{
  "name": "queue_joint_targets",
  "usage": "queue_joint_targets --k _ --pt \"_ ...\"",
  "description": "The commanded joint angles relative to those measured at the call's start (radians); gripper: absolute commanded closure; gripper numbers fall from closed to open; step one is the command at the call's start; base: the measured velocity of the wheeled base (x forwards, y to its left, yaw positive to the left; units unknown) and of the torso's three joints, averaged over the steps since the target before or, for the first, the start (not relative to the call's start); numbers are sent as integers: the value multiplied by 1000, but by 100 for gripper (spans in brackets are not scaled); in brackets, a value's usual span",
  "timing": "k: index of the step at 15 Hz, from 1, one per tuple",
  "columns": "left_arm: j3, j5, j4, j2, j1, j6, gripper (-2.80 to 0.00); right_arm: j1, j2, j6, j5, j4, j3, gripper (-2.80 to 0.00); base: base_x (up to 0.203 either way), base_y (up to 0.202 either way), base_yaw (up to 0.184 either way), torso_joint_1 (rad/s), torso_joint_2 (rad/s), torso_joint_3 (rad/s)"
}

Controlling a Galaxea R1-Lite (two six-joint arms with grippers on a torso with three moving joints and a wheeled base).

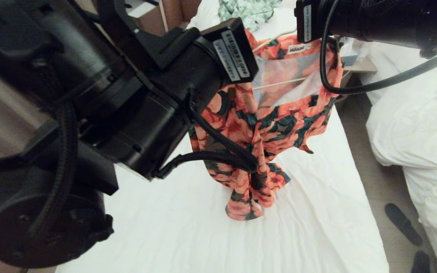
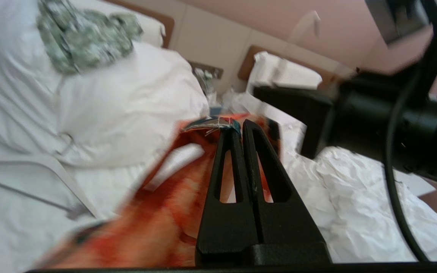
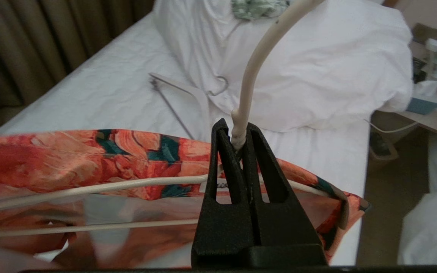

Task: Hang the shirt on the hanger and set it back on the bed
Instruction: Take the clothes hanger out of the clothes

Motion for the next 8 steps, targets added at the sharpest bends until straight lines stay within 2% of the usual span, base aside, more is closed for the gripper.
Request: queue_joint_targets --k 1,3,5,6,8 --pt "63 -131 -5 -88 69 0 0 -23 3 -6 -1 -1 -4 0 0 0 0 0 0 0" --pt "109 -234 5 -138 130 0 0 -37 3 -10 0 -1 -4 0 0 0 0 0 0 0" --pt "120 -284 9 -152 181 -4 0 -62 1 -18 6 -1 -7 0 0 0 0 0 0 0" --pt "135 -310 8 -154 183 -6 0 -66 1 -18 7 -1 -7 0 0 0 0 0 0 0" --pt "139 -320 11 -148 159 -6 0 -66 4 -18 7 -1 -7 0 0 0 0 0 0 0"
